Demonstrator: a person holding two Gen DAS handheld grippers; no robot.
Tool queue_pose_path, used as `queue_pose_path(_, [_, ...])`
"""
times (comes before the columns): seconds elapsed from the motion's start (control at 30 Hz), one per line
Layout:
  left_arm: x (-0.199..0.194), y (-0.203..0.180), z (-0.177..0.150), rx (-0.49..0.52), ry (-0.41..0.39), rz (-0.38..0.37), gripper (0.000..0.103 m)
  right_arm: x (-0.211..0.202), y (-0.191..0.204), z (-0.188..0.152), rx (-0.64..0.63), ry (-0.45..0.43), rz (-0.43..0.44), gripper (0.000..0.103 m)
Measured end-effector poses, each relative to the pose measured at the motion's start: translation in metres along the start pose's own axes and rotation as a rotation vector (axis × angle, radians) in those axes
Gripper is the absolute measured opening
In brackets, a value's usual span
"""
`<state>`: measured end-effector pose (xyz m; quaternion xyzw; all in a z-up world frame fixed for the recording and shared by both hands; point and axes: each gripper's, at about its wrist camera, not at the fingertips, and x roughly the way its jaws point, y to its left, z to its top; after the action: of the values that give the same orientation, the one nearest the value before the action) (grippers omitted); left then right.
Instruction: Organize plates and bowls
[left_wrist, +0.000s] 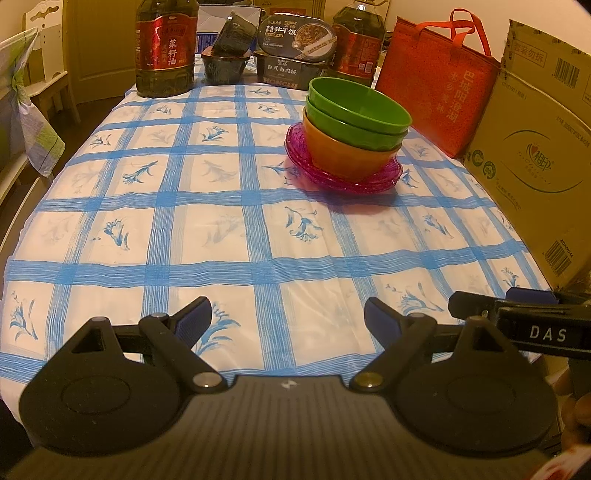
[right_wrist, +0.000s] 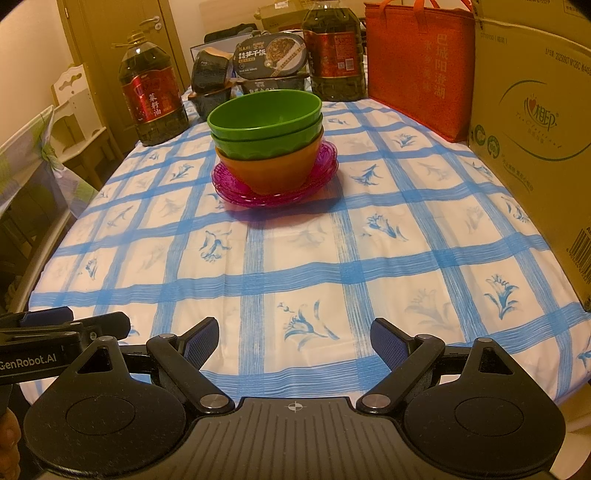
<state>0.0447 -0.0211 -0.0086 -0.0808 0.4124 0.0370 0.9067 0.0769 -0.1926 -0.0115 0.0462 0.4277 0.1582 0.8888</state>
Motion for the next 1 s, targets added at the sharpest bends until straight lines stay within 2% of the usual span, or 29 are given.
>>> queue_pose_path(1.0, [0.0002, -0.002, 0.0004, -0.002, 0.003, -0.002, 0.088, 0.0009, -0.0016, 0.0007, -0.004, -0.001, -0.001, 0.089])
